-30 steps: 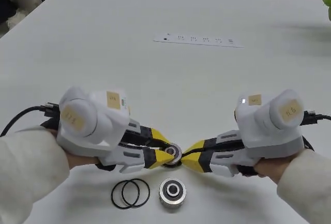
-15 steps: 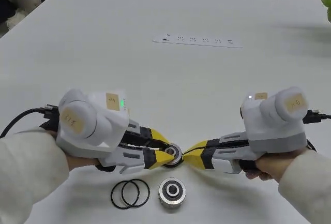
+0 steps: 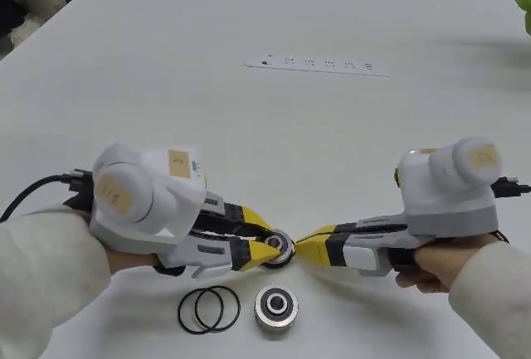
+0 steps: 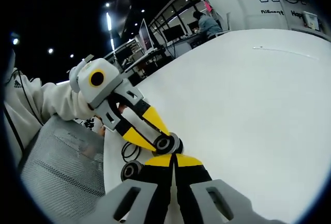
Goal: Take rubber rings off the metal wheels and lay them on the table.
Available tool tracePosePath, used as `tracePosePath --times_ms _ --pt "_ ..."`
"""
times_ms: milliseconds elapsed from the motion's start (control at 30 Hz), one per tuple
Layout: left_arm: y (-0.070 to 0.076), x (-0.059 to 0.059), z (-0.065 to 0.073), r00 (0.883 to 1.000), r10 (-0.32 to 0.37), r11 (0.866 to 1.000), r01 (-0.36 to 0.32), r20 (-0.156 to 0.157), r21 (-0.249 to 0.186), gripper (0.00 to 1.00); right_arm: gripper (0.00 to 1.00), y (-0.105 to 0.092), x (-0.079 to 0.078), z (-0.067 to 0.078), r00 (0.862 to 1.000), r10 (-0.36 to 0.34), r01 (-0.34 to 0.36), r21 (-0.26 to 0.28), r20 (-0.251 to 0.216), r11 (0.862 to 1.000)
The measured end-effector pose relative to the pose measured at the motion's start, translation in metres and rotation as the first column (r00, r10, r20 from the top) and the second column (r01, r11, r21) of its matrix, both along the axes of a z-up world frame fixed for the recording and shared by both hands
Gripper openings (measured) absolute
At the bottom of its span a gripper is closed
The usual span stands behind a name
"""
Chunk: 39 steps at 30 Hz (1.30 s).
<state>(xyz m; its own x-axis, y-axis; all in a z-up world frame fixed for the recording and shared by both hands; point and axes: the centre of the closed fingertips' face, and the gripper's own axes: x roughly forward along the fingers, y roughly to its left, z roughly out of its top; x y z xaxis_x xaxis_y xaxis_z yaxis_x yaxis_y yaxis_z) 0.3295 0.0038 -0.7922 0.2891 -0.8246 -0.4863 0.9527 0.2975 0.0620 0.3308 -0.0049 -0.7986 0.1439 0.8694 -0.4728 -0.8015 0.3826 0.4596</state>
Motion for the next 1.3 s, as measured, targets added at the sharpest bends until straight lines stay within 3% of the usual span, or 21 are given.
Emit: tracePosePath --times_ms 633,1300 --pt "0.002 0.0 0.0 1.0 0.013 0.997 -0.013 -0.004 -0.081 0.14 0.0 0.0014 -0.0002 0.0015 0.999 -0.018 0.019 0.025 -0.04 1.0" --pt "0.0014 -0.0009 0.0003 1.0 0.015 0.997 -0.015 0.004 -0.079 0.14 0.0 0.0058 0.0001 0.0055 1.0 -0.006 0.006 0.003 -0.015 1.0"
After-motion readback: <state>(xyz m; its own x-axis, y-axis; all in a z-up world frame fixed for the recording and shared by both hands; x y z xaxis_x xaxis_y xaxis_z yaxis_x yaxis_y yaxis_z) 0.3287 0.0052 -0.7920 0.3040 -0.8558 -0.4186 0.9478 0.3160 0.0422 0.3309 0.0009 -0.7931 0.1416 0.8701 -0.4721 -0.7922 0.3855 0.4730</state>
